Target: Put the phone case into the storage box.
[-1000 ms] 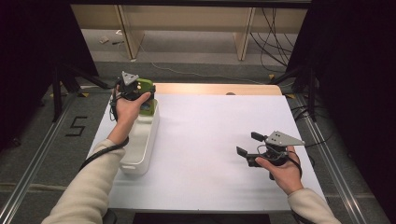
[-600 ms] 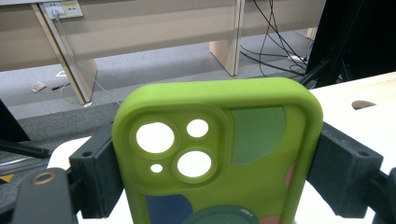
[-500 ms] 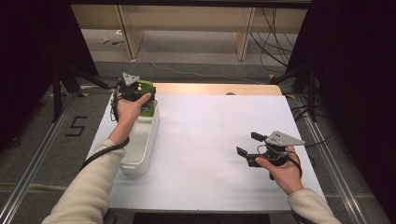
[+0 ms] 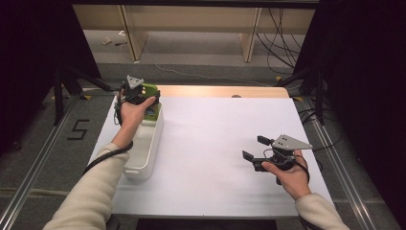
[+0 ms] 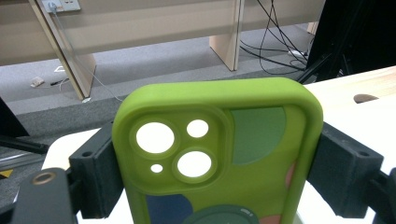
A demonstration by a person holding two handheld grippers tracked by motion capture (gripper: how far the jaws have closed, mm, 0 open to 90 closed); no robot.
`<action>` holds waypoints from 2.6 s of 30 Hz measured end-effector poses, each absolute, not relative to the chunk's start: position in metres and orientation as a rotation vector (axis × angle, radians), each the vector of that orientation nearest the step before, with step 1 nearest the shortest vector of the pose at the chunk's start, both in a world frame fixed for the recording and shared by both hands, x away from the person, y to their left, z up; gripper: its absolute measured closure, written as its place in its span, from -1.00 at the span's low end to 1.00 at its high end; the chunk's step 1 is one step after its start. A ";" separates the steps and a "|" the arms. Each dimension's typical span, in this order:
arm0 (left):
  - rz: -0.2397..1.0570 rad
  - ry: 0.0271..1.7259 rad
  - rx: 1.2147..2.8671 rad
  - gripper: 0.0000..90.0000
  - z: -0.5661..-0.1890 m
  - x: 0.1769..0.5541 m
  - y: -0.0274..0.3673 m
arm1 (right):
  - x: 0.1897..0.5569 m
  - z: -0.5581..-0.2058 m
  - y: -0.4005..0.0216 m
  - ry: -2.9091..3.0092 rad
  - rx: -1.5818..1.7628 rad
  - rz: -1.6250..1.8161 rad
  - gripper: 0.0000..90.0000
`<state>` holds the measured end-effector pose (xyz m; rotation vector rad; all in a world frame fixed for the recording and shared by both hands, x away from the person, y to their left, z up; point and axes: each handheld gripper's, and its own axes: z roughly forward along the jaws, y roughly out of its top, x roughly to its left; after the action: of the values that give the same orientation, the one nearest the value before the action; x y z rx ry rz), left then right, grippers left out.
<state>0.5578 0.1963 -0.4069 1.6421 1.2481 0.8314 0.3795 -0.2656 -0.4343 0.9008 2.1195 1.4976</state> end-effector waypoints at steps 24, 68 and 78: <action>0.820 1.266 1.667 -0.67 -0.414 0.560 0.194 | 0.379 -0.435 -0.265 2.125 0.899 1.494 -0.65; 0.778 1.310 1.687 -0.67 -0.424 0.566 0.196 | 0.379 -0.435 -0.265 2.134 0.901 1.492 -0.65; 0.771 1.314 1.690 -0.68 -0.424 0.567 0.196 | 0.379 -0.435 -0.265 2.134 0.900 1.492 -0.65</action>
<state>0.5672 0.1958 -0.4242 1.6897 1.3136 0.7710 0.3794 -0.2649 -0.4350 0.9003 2.1343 1.4924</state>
